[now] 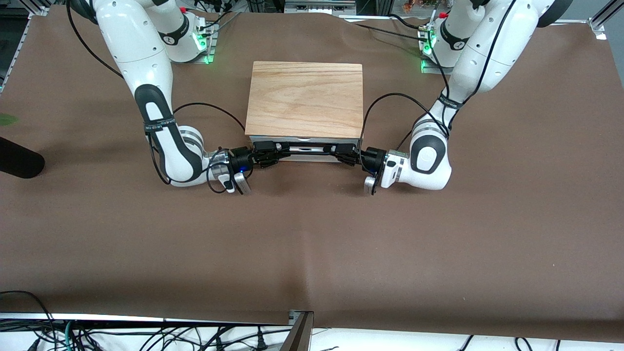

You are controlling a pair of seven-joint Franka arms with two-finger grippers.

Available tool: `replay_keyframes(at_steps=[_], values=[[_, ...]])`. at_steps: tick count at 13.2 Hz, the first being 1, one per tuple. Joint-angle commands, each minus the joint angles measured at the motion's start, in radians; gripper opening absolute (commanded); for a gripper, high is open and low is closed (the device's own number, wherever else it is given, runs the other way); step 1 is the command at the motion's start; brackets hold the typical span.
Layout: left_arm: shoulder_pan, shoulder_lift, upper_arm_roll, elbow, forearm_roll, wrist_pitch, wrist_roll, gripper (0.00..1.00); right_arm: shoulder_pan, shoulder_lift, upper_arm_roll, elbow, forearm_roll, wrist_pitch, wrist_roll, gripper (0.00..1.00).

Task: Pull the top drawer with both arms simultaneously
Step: 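Close the left gripper on the handle while the right gripper grips it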

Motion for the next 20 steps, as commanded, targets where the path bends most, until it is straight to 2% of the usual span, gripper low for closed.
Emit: replay_keyframes(at_steps=[1, 4, 8, 15, 20], values=[[0.011, -0.016, -0.007, -0.003, -0.035, -0.02, -0.002, 0.0, 0.004, -0.013, 0.002, -0.02, 0.023, -0.007, -0.022, 0.41], [0.011, -0.016, -0.007, -0.001, -0.038, -0.02, -0.002, 0.0, 0.002, -0.017, 0.002, -0.036, 0.023, -0.018, -0.032, 0.36], [0.011, -0.016, -0.007, 0.002, -0.04, -0.02, -0.002, 0.0, -0.004, -0.017, -0.001, -0.043, 0.023, -0.027, -0.062, 0.13], [0.01, -0.012, -0.007, 0.028, -0.038, -0.021, -0.022, 0.0, -0.044, 0.009, -0.004, 0.018, 0.026, -0.021, -0.043, 0.12], [0.008, 0.045, -0.007, 0.132, -0.038, -0.021, -0.091, 0.0, -0.062, 0.078, -0.006, 0.13, 0.055, -0.01, -0.002, 0.12]])
